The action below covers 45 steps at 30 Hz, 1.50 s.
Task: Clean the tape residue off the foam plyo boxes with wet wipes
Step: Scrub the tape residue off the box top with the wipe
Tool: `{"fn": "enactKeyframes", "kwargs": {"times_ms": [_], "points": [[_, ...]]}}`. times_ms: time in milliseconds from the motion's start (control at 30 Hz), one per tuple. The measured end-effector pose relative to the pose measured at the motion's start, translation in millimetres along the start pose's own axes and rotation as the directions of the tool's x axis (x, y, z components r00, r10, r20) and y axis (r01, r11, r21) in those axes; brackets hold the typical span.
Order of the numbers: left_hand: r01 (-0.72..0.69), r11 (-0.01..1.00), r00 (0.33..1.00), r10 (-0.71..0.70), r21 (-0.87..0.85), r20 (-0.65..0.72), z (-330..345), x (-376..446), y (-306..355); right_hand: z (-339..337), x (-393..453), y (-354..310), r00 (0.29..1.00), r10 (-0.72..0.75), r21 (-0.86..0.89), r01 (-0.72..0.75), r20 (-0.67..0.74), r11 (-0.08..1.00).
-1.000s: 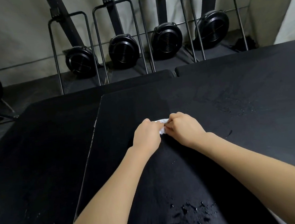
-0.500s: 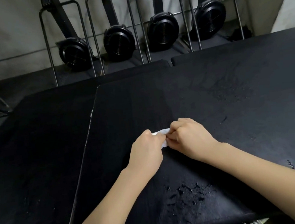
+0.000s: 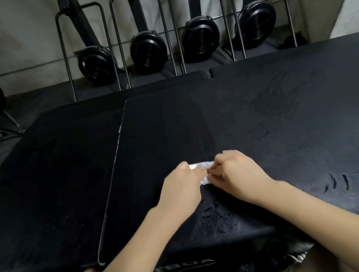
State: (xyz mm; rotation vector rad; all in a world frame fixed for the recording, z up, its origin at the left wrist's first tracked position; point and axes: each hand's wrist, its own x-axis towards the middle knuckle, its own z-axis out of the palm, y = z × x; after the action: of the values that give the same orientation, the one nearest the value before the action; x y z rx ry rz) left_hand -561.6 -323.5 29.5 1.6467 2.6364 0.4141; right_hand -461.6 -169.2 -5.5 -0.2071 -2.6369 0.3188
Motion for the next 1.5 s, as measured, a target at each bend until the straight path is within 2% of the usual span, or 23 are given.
{"fn": "enactKeyframes", "kwargs": {"times_ms": [200, 300, 400, 500, 667, 800, 900, 1000, 1133, 1300, 1500], "points": [[0.038, 0.994, 0.999, -0.036, -0.103, 0.027, 3.2, -62.4, 18.5, -14.0, -57.9, -31.9, 0.998, -0.054, -0.035, 0.052, -0.042, 0.998], [0.007, 0.999, 1.0, -0.006, -0.047, 0.018, 2.9, -45.5, 15.0, -8.5, -43.4, -27.8, 0.999, -0.029, -0.038, 0.027, -0.044, 0.999], [0.035, 0.999, 0.999, -0.036, 0.018, 0.029, 4.0, -25.3, 10.8, -3.1, -24.6, -26.5, 0.998, 0.042, -0.077, -0.046, -0.046, 0.996], [0.049, 0.999, 0.999, -0.049, -0.024, 0.01, 6.3, -33.2, 14.3, -3.5, -27.4, -31.3, 0.997, 0.072, -0.113, -0.074, -0.018, 0.991], [-0.047, 0.994, 0.999, 0.044, -0.097, -0.031, 6.2, -95.5, 24.5, -19.7, -81.8, -53.9, 0.996, -0.064, -0.055, 0.06, -0.07, 0.997], [-0.001, 0.986, 1.0, -0.002, -0.167, -0.02, 10.7, -126.8, 28.6, -17.2, -107.4, -65.9, 0.985, -0.111, -0.074, 0.102, -0.131, 0.992], [0.063, 0.977, 0.994, -0.079, -0.205, -0.073, 9.8, -128.6, 28.7, -8.0, -101.3, -70.6, 0.98, -0.111, -0.058, 0.102, -0.166, 0.993], [0.045, 0.989, 0.99, -0.063, -0.139, -0.129, 3.3, -139.7, 22.7, 5.8, -91.5, -87.7, 0.976, -0.099, -0.035, 0.094, -0.195, 0.995], [0.073, 0.97, 0.984, -0.108, -0.234, -0.14, 1.8, -161.0, -1.0, 22.2, -88.0, -111.4, 0.96, -0.136, -0.01, 0.138, -0.243, 0.99], [0.044, 0.991, 0.989, -0.061, -0.128, -0.133, 5.8, -149.7, 10.5, 18.7, -98.7, -101.1, 0.959, -0.128, -0.074, 0.113, -0.254, 0.991], [-0.167, 0.986, 0.969, 0.16, -0.025, -0.19, 17.6, -115.2, 64.5, -24.3, -129.4, -47.3, 0.972, -0.107, -0.167, 0.072, -0.207, 0.983]]}}
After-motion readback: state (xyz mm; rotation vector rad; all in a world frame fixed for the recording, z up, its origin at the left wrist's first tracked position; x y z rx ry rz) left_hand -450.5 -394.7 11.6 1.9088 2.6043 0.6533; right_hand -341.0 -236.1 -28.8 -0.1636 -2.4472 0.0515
